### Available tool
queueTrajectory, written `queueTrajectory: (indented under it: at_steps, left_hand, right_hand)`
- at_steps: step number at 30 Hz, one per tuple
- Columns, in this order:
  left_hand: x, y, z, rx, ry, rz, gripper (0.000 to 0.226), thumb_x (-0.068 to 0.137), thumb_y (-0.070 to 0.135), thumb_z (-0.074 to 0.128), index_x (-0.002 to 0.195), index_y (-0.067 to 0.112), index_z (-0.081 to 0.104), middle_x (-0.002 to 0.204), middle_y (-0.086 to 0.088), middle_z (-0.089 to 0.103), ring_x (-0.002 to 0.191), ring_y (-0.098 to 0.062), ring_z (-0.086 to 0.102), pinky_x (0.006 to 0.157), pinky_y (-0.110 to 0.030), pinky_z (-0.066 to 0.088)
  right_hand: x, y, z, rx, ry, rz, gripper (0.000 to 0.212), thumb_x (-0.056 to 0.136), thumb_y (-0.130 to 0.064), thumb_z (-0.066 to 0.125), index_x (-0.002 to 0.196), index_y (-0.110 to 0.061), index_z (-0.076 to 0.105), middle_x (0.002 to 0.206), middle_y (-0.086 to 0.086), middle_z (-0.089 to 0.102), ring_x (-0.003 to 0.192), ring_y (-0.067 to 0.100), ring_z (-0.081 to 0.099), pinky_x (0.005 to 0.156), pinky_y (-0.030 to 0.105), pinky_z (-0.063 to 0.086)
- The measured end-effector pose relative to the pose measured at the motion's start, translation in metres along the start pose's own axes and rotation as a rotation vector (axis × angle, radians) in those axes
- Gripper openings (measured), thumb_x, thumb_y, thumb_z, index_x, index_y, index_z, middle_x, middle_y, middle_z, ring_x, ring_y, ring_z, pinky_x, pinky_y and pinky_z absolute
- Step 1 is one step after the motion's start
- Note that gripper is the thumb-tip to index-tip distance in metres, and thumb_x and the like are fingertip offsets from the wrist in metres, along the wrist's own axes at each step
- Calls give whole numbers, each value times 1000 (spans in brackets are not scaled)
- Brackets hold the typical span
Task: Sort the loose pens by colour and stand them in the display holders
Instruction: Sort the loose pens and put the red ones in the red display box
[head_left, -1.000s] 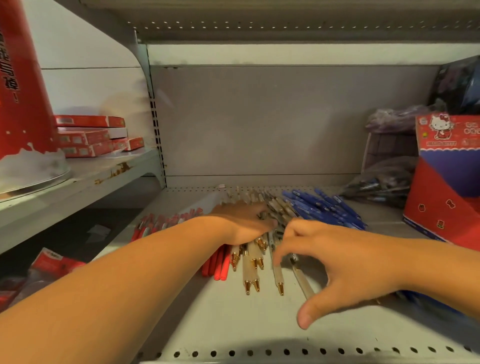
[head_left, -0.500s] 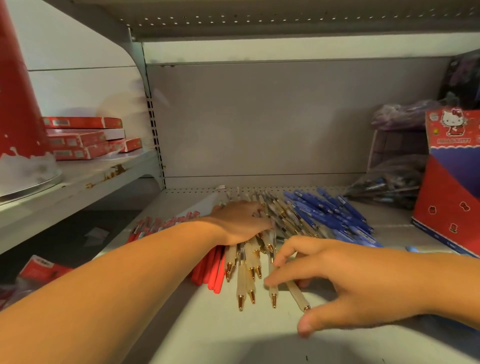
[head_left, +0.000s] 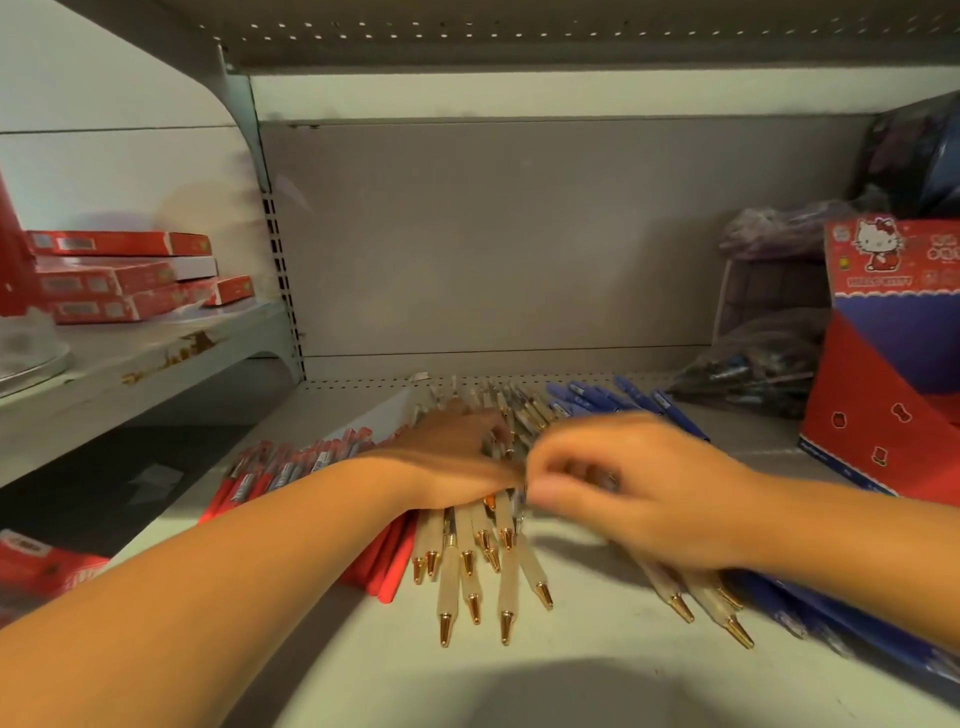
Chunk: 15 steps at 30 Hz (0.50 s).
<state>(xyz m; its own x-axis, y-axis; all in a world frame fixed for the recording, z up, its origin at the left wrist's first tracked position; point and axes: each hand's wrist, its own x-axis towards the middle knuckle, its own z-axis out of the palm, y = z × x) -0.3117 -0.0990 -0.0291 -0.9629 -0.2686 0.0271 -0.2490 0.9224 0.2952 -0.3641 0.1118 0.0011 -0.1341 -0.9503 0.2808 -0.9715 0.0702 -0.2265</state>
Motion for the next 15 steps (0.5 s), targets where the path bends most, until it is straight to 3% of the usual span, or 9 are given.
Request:
queueTrajectory:
  at_steps: [2,5,9,15]
  left_hand:
    - [0,0,1,23,-22,-15,69,69,84,47,126,46,45,140,2,41,116,-23,48,96,-39,42]
    - [2,0,3,26,-30,-24,68,73,83,47,129,44,43,139,5,50,112,-17,52,89,-33,44]
    - [-1,0,1,-8,21,-9,59,79,69,56,128,38,48,116,8,55,92,-11,56,81,-31,51]
    - [-2,3,0,8,55,-9,48,78,60,59,120,38,55,121,6,51,109,-17,50,96,-40,48]
  right_hand:
    - [6,13,-13,-126,0,274,26,92,-61,41,98,-39,53,90,-11,62,79,7,60,71,33,56]
    - [14,28,-17,-245,-219,564,49,83,-73,48,111,-33,47,93,-7,60,81,10,59,70,32,52]
    - [23,28,-5,-327,-383,564,77,79,-79,45,136,-28,36,84,-14,50,75,4,52,55,23,37]
    - [39,15,-1,-296,-527,620,77,81,-66,54,139,-19,36,90,-7,54,77,7,55,56,23,39]
